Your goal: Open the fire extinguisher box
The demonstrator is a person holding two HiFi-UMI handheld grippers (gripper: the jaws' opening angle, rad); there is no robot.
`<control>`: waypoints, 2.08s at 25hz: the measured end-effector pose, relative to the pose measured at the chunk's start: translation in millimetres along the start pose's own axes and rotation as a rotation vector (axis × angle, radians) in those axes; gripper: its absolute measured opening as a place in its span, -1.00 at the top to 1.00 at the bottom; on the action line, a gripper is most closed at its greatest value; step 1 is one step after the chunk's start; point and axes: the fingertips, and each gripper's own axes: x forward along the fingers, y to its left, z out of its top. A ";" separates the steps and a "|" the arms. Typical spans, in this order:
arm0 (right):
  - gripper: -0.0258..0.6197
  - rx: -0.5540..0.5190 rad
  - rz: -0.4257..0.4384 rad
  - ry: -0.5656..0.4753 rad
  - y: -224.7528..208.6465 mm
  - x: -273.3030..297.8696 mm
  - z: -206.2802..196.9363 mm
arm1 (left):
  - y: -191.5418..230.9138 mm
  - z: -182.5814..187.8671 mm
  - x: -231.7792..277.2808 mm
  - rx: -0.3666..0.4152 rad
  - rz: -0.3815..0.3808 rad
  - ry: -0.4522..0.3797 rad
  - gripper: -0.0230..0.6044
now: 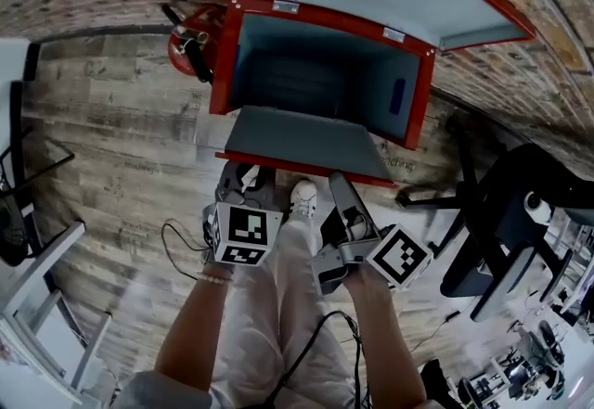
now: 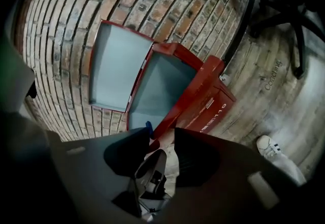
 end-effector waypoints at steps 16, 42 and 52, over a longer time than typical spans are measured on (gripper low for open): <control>0.47 0.034 -0.018 -0.012 -16.0 -11.9 -21.3 | -2.7 -59.2 -41.6 -0.013 0.016 0.109 0.93; 0.55 0.044 -0.075 0.069 -78.5 -27.4 -83.6 | -35.0 -94.1 -80.3 0.024 -0.045 0.147 0.93; 0.53 -0.016 -0.042 0.122 -106.4 -22.6 -102.9 | -40.2 -88.5 -88.6 0.029 -0.060 0.143 0.93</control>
